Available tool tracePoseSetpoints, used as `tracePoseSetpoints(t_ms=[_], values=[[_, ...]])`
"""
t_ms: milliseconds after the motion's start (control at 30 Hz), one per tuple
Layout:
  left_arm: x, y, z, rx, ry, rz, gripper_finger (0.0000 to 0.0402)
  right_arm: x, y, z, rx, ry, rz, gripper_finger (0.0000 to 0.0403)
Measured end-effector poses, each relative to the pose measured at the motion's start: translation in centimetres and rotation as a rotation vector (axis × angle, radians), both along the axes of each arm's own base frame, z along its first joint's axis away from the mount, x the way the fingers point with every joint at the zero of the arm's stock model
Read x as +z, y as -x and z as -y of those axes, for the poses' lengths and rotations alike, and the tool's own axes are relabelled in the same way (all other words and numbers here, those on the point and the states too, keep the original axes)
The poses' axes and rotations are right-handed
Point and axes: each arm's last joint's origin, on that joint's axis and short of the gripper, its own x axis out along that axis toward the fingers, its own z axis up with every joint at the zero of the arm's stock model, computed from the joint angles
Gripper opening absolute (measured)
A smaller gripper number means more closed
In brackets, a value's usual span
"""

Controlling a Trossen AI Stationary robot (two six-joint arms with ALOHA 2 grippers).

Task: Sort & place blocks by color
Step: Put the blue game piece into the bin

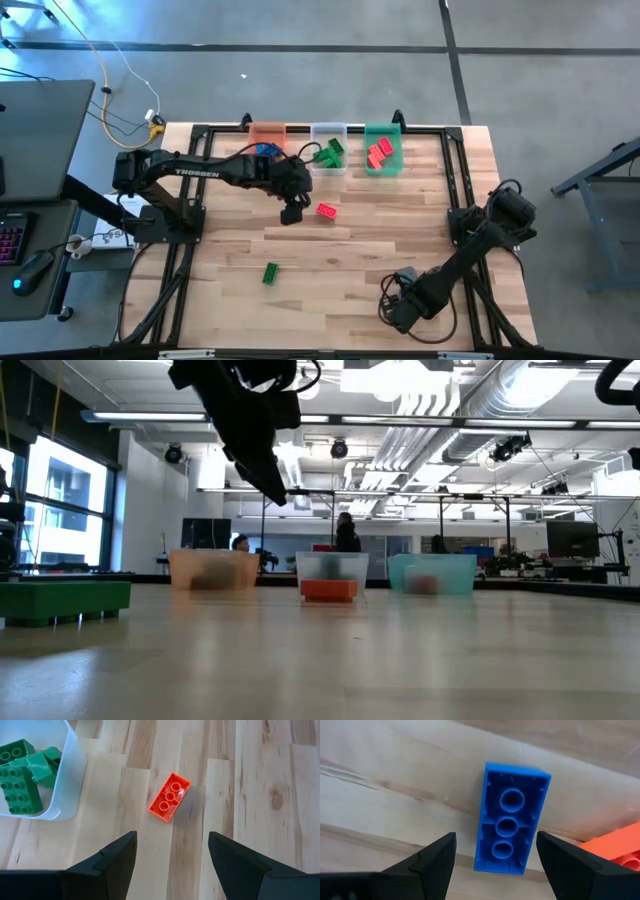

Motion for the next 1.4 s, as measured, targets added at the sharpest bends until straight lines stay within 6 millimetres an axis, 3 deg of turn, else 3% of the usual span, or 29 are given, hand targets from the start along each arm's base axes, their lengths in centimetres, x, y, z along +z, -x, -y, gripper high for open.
tracePoseSetpoints(t_ms=[200, 467, 833, 1100, 1400], values=[[0.0, 0.0, -0.1, 0.004, -0.002, -0.001, 0.0235, -0.3, 0.4, -0.5, -0.012, 0.000, -0.006, 0.0239], [0.0, 0.0, -0.1, 0.000, -0.006, 0.001, 0.0235, -0.2, 0.7, -0.4, -0.061, 0.051, -0.006, 0.0107], [0.0, 0.0, -0.1, -0.011, -0.013, 0.000, 0.0235, 0.0, 0.4, -0.3, -0.006, 0.093, 0.084, 0.0107], [0.1, -0.2, -0.1, -0.018, -0.010, 0.025, 0.0235, 1.8, -0.6, 1.2, 0.058, 0.295, 0.339, 0.0107], [1.1, -1.5, 0.4, -0.150, 0.101, 0.213, 0.0235, 3.3, -2.5, 3.4, 0.191, 0.536, 0.509, 0.0107]])
